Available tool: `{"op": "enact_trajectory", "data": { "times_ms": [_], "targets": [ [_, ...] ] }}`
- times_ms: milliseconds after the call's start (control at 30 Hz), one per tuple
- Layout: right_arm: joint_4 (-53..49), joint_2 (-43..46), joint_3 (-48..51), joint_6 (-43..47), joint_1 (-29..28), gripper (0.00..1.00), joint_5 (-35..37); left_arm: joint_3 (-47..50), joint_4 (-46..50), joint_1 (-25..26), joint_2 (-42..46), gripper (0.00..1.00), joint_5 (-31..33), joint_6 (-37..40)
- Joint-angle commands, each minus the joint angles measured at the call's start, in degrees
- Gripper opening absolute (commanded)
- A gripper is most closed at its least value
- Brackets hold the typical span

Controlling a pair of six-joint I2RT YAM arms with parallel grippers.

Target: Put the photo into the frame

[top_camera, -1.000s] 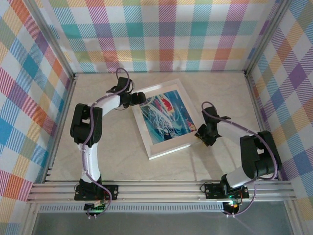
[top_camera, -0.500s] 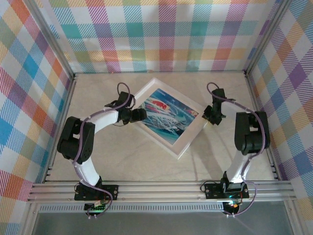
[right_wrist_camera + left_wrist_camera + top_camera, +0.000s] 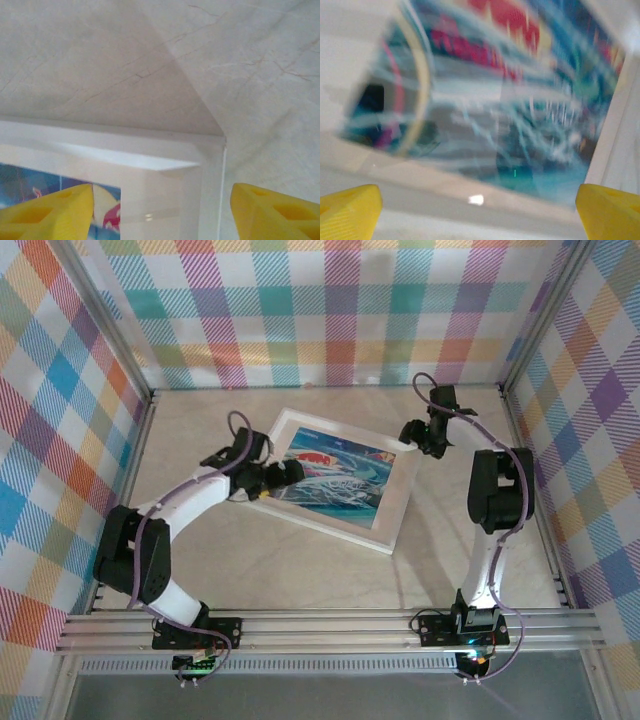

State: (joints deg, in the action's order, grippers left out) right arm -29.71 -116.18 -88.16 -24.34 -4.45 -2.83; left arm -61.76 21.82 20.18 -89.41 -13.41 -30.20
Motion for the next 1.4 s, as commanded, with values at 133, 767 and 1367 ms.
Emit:
{"op": "enact_trajectory", "data": {
  "times_ms": [133, 767, 1367],
  "targets": [
    [-2.9, 13.1, 14.1, -0.9, -1.5, 0.77, -0.8, -8.1, -4.8, -13.7, -6.6, 1.00, 7.4, 3.5],
    [0.9, 10.2, 21.8, -3.2, -8.3, 0.48, 3.4, -10.5, -5.4, -15.7, -21.9, 0.99, 1.8, 8.2],
    [-5.3, 1.4, 5.0, 15.0, -6.7, 0.24, -0.1, 3.8, -1.2, -8.5, -7.5, 0.97, -5.6, 4.5]
  ]
}}
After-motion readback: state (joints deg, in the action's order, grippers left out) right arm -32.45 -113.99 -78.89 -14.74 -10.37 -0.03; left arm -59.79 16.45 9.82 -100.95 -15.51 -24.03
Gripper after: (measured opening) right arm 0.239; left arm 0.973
